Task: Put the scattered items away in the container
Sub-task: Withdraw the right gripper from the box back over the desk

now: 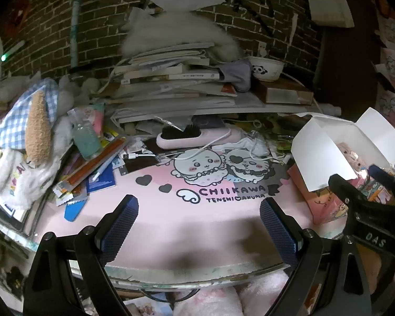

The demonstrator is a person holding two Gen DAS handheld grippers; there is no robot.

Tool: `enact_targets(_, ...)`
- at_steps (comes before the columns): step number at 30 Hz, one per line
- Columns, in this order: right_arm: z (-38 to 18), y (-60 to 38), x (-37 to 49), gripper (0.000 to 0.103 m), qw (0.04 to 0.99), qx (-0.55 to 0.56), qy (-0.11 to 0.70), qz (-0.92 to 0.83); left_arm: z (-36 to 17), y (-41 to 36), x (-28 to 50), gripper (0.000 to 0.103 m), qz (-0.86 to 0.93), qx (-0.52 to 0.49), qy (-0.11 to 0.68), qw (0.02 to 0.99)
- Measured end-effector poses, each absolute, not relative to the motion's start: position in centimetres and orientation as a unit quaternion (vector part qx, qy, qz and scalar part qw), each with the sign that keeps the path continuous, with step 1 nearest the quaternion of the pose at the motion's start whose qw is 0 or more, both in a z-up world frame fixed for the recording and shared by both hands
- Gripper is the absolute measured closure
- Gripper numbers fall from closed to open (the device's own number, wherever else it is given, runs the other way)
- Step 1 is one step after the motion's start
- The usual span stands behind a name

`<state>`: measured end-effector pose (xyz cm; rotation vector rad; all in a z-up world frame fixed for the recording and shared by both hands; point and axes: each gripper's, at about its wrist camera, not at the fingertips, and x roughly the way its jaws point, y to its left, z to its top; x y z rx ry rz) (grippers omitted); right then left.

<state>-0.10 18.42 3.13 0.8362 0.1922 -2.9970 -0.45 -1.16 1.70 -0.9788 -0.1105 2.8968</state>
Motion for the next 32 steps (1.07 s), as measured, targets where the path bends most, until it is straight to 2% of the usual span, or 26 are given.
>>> enact_targets(5,2.9,18.3,0.9,0.0,0.015,0.273,0.031,-0.961,1.9,-1.2,-0.4,0.01,0.945,-0.322,-0.033,0.032)
enact_targets(32,0.7,16.6,0.9,0.0,0.039,0.314,0.034,-0.948,2.1,-1.6,0.2,0.01,0.945,-0.326,-0.031,0.021)
